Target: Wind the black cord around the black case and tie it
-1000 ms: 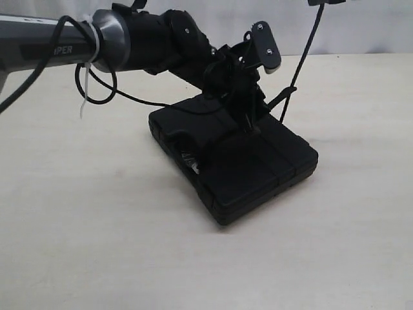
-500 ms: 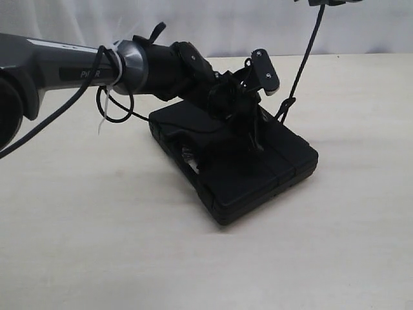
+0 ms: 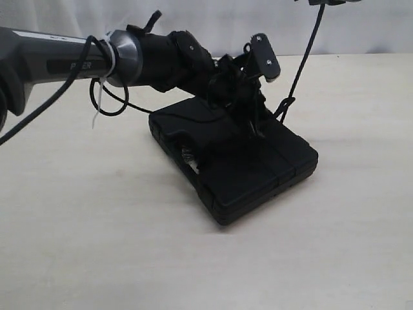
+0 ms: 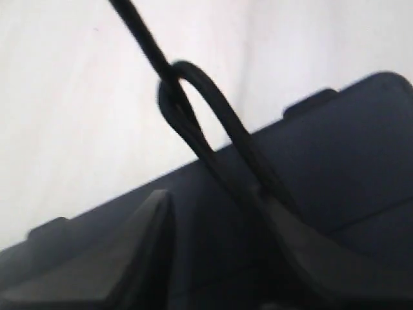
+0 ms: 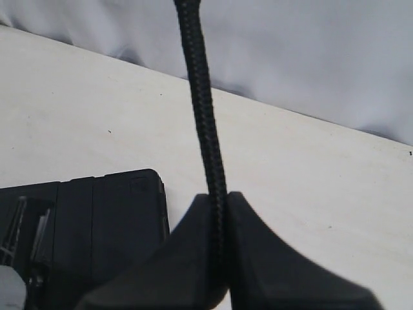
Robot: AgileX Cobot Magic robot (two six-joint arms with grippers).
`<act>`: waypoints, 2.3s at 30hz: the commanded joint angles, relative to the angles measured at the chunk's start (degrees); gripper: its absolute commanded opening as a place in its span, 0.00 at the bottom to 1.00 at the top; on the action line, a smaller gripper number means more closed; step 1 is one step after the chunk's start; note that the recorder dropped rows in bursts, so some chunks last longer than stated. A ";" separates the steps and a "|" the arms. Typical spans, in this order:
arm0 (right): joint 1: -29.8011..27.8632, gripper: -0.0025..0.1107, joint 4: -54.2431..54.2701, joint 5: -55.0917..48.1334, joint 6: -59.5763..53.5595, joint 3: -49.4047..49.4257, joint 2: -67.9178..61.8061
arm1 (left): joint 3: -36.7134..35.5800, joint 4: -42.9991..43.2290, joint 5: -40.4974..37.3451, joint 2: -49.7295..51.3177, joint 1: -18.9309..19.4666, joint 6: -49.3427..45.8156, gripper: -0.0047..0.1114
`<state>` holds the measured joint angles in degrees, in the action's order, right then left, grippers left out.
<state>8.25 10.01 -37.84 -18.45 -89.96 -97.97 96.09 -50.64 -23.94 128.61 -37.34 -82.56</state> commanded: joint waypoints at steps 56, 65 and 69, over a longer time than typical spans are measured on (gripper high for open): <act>-21.03 0.06 -4.49 7.64 9.30 8.45 -6.18 | -0.01 15.26 5.71 1.54 -3.05 7.35 0.04; -29.72 0.06 -4.49 8.67 10.32 12.05 -13.55 | -0.01 17.61 -2.98 1.15 -1.06 7.82 0.04; -32.39 0.06 -3.02 8.67 10.60 12.05 -14.05 | -0.01 19.75 -5.12 1.03 -1.06 7.82 0.04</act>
<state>-21.87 7.38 -30.92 -7.99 -77.85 -112.33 96.20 -32.83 -26.74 130.17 -38.55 -75.21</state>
